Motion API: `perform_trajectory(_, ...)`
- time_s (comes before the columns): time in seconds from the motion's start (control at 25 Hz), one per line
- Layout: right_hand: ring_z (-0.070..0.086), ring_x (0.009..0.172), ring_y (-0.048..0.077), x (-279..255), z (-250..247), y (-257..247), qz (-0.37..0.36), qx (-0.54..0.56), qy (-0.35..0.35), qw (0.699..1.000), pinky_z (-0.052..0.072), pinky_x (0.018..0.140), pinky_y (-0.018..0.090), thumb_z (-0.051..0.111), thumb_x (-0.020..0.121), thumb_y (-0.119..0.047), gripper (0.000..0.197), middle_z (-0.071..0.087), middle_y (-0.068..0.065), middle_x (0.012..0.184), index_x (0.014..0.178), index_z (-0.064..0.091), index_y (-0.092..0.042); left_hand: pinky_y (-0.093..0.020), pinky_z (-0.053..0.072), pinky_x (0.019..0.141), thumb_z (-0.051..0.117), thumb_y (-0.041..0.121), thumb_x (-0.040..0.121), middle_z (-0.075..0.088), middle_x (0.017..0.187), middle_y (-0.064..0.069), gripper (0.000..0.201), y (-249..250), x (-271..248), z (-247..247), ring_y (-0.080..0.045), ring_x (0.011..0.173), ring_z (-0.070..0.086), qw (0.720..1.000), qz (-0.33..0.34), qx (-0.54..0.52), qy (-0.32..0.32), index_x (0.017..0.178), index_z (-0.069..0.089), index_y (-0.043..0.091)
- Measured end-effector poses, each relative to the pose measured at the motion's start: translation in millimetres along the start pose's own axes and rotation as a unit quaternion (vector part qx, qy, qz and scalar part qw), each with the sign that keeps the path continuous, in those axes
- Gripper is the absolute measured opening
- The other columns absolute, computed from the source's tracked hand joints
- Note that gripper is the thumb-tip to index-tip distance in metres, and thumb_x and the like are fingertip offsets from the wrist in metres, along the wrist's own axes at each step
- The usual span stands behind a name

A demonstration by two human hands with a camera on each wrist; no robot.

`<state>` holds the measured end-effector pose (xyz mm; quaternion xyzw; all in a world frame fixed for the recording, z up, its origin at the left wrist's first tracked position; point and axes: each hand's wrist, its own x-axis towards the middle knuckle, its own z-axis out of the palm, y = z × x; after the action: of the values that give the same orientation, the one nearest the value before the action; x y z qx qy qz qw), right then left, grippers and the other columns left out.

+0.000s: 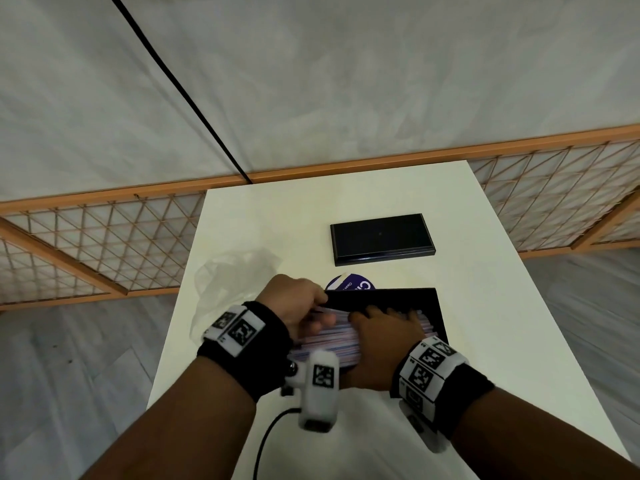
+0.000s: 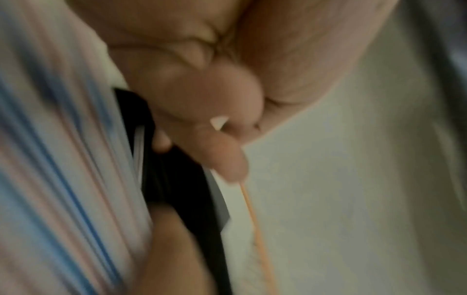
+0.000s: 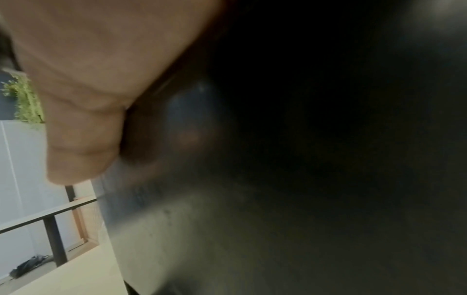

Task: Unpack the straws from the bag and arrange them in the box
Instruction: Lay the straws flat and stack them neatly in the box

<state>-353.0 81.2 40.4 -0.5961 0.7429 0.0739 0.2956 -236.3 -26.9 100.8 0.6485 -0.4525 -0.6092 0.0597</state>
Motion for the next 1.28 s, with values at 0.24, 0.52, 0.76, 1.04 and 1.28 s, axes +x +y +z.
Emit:
perform_trajectory(0.24,0.042,0.133,0.035,5.6,-0.5,3.6,-0.018,-0.019,-0.007,1.0,0.021,0.109,0.065,0.062,0.063,-0.075,0.095,0.046,0.001,0.142,0.14,0.032,-0.029,-0.029,0.062,0.062,0.05,-0.005,0.088,0.058,0.094,-0.02,0.005,-4.4,11.9,26.7,-0.03,0.083,0.066,0.939,-0.085,-0.328,-0.065,0.084,0.053,-0.005)
perform_trajectory(0.52,0.032,0.14,0.037,10.9,9.7,13.9,-0.069,-0.034,-0.014,0.997,0.016,0.106,0.073,0.051,0.059,-0.084,0.102,0.038,-0.002,0.15,0.145,0.021,-0.038,-0.03,0.051,0.069,0.058,0.02,0.084,0.058,0.088,-0.019,0.026,-1.0,7.5,30.5,-0.027,0.068,0.061,0.917,-0.124,-0.377,-0.04,0.095,0.053,-0.003)
perform_trajectory(0.76,0.037,0.136,0.035,2.2,-1.2,12.6,-0.034,-0.016,-0.006,0.999,0.021,0.111,0.064,0.065,0.073,-0.065,0.088,0.043,0.001,0.146,0.144,0.029,-0.028,-0.035,0.051,0.086,0.061,0.016,0.082,0.058,0.091,-0.014,0.021,-6.8,2.4,39.3,-0.024,0.086,0.063,0.917,-0.103,-0.385,-0.011,0.096,0.055,0.0)
perform_trajectory(1.04,0.042,0.132,0.033,3.5,0.3,12.1,-0.03,0.0,-0.009,1.0,0.021,0.109,0.065,0.063,0.067,-0.074,0.089,0.048,-0.001,0.14,0.139,0.034,-0.031,-0.034,0.053,0.08,0.061,0.015,0.082,0.06,0.094,-0.013,0.02,-9.5,9.3,31.3,-0.023,0.085,0.065,0.913,-0.092,-0.397,-0.005,0.096,0.057,0.001)
perform_trajectory(1.28,0.047,0.125,0.032,1.7,-3.2,11.2,-0.024,0.028,-0.008,0.999,0.021,0.109,0.065,0.064,0.056,-0.082,0.1,0.053,-0.003,0.134,0.136,0.032,-0.03,-0.037,0.056,0.081,0.06,-0.001,0.085,0.064,0.065,-0.01,0.009,-10.4,-7.1,14.9,-0.025,0.076,0.065,0.954,0.047,-0.286,0.082,0.076,0.06,0.0)
